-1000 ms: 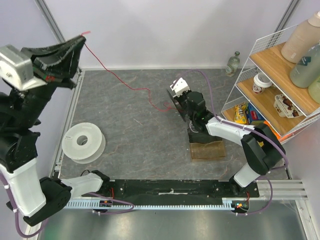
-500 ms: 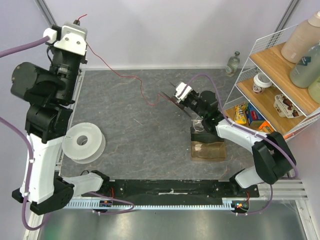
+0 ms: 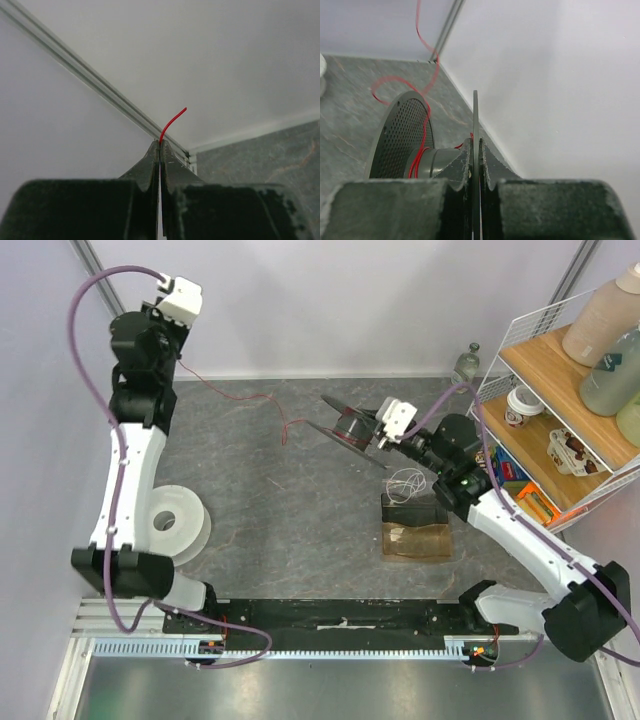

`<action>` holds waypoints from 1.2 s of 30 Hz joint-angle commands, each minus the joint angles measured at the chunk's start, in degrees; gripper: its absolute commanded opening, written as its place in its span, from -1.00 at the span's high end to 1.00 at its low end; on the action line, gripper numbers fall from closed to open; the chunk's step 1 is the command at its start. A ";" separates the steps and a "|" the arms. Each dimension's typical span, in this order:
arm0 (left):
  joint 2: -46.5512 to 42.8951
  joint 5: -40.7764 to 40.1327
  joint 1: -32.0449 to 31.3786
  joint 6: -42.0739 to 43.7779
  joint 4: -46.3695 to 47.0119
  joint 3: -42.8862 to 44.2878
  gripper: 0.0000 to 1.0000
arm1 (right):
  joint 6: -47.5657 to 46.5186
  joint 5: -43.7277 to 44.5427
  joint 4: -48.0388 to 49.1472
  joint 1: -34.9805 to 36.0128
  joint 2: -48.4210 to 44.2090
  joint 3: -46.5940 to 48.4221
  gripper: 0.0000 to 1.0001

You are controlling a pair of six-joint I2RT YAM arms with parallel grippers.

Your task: Wrap the cables

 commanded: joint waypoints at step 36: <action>-4.67 10.27 6.89 1.41 9.12 -54.16 0.96 | 52.49 52.82 -16.04 -11.32 4.30 45.01 1.00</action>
